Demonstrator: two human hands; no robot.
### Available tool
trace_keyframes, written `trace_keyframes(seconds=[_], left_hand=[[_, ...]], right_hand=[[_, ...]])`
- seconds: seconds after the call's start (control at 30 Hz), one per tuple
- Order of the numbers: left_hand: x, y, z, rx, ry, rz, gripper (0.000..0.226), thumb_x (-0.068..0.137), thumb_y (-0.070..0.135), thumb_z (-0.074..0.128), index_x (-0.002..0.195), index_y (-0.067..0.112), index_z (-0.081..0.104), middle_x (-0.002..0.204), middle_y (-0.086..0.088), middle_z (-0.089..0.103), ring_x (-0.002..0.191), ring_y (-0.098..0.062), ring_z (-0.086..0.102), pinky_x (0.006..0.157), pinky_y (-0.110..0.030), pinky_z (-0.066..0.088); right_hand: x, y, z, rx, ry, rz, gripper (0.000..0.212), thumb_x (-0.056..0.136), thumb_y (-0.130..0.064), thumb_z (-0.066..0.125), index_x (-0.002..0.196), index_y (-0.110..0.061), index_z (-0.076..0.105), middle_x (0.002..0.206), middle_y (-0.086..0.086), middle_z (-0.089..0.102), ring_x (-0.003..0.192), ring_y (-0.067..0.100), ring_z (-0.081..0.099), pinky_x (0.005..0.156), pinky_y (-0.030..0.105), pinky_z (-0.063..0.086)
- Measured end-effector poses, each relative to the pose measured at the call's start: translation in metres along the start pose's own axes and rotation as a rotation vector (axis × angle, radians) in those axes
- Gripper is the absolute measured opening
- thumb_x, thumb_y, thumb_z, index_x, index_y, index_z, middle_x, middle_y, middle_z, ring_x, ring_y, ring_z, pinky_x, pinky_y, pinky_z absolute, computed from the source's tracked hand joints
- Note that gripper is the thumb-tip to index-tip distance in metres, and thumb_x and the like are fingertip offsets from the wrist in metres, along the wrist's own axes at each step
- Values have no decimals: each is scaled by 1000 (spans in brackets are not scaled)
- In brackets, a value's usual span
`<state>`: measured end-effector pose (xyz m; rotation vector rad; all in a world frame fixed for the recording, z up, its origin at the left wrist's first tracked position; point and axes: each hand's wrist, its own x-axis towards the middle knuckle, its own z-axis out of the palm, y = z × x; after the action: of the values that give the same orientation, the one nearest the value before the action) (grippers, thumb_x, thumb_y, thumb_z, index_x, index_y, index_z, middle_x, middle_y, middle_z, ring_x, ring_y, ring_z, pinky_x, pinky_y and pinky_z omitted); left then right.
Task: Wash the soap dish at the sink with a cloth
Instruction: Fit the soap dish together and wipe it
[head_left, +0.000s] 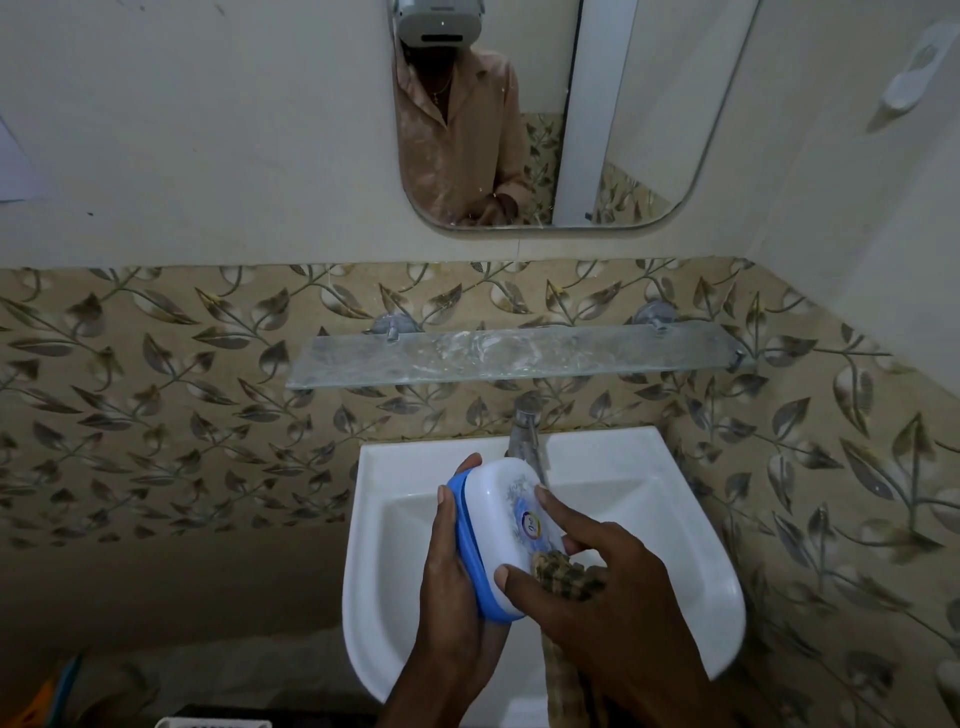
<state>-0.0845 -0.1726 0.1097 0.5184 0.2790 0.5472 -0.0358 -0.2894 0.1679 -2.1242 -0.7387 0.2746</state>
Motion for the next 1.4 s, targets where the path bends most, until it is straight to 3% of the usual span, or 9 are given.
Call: trace_keyframes(seconds=[0.23,0.4,0.57,0.73,0.83,1.0,1.17,1.27,1.4], left_hand=[[0,2,-9,-25,7,-60,49,100,46,33,104,36,81,110,-7,79,95,-28,77,66,-42,64],[0,-1,-2,1,12,-94,51,87,52,49,130,32,68,128,-11,72,113,-36,70,81,-51,63],[2,-5,-1,14,66,7,43,92,49,42,103,38,81,112,-3,79,100,-25,76,69,-38,64],[-1,-3,-1,23,80,-32,43,100,45,35,128,33,67,122,-6,75,110,-29,72,76,-40,63],[-2,-2,-3,75,66,-18,53,110,29,23,117,43,73,115,7,77,107,-15,73,75,-29,62],[-2,4,3,40,18,-64,44,93,54,47,127,36,69,128,-9,72,114,-33,70,80,-42,62],[0,6,4,-7,45,-85,50,92,57,51,131,31,67,128,-11,72,113,-33,70,79,-41,62],[3,11,5,-43,73,-134,56,90,60,54,128,23,70,128,-15,71,113,-35,70,81,-46,63],[7,19,11,-80,85,-105,56,91,60,50,126,22,72,129,-15,71,113,-35,70,88,-49,61]], right_hand=[[6,7,-7,153,13,74,79,59,-51,86,131,-42,57,92,-16,65,87,-4,63,64,-3,44],[2,5,-5,109,11,24,84,56,-54,85,133,-43,54,92,-21,59,89,-16,57,63,-4,42],[-1,4,1,3,12,-28,87,60,-58,83,138,-39,49,93,-28,53,85,-4,60,71,-4,42],[-4,7,7,-40,16,-55,90,59,-65,77,140,-46,41,95,-23,53,89,-1,59,79,1,44],[-2,9,8,-21,19,-45,89,59,-66,77,139,-48,42,96,-22,54,89,-4,58,75,-2,41],[-2,9,12,-13,19,-66,91,60,-66,76,141,-45,40,104,-13,58,94,2,60,79,1,44],[-6,5,15,54,6,-67,92,56,-77,66,139,-52,35,101,-30,53,96,-8,56,80,-2,42],[-9,5,18,149,-19,-13,99,50,-74,72,140,-50,38,109,-24,62,96,-6,61,80,4,48],[-5,-2,18,455,-7,285,83,47,-75,67,122,-42,59,93,-22,73,81,-12,66,57,3,47]])
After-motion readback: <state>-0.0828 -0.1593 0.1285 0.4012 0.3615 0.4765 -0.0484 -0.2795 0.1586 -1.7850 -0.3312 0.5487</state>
